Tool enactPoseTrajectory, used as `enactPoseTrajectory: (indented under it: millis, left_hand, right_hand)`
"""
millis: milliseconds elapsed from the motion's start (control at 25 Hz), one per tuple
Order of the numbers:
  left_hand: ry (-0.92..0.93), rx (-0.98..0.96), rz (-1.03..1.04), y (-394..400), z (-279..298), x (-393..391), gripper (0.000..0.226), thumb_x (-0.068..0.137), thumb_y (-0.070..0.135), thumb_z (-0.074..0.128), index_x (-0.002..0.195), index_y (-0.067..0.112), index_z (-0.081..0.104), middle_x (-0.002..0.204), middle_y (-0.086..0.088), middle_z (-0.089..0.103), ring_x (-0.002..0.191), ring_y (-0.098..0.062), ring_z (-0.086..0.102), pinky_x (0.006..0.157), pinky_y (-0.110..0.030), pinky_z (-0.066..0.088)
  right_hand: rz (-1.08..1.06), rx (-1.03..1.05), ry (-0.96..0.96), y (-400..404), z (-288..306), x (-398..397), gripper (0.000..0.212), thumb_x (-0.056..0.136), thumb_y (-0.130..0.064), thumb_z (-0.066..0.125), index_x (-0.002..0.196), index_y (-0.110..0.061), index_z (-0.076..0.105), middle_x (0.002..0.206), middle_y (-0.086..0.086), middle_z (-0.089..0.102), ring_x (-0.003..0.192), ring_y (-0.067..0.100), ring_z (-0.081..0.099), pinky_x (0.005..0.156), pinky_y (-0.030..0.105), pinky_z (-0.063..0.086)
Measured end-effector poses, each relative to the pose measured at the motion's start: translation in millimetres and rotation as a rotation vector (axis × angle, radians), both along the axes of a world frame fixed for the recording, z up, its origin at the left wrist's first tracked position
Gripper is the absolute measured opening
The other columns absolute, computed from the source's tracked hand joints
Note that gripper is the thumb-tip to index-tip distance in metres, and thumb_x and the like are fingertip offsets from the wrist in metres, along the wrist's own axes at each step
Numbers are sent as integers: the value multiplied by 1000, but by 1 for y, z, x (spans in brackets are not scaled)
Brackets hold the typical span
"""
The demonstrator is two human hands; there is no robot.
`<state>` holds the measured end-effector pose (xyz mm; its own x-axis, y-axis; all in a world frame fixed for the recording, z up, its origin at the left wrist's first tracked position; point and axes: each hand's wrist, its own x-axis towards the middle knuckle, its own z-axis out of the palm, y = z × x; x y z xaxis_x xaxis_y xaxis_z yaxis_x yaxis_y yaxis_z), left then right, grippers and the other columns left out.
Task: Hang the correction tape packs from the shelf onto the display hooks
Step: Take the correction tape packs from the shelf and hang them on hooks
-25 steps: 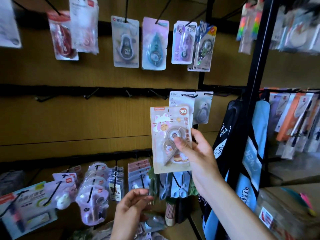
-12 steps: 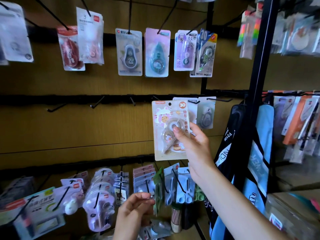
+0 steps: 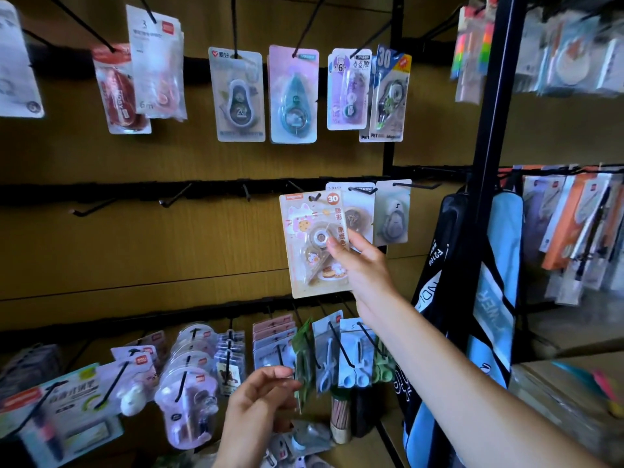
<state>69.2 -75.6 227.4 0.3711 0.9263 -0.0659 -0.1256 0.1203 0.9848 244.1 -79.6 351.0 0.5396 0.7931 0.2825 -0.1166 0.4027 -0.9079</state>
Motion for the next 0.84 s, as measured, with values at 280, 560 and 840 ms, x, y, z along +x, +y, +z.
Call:
enactPoseTrajectory:
  millis: [280,560,840]
  left_hand:
    - [1,-19,64,16,-4,-12,12,88,-4,60,89,6,67,85,-13,76,75,-27,61,59,-32,46]
    - [67,19,118,26,-14,-31,10,88,4,61,92,10,68,88,-9,76,87,-31,67,75,-45,50]
    - [20,-9,112,13,-57,-17,14,88,1,59,86,15,64,80,-9,69,65,-19,58,58,-27,44]
  right_hand:
    - [-64,-118,65,41,-1,3,51,82,-34,77,128,-22,60,118,-6,68,97,7,63,104,39,45]
    - [-138,-203,166,70,7,-2,29,82,-32,78,77,-25,49,90,-5,59,90,14,57,87,39,56]
    - [-338,-60,315,15,-98,-11,11,90,-5,60,86,-14,64,74,7,66,58,15,57,46,23,46]
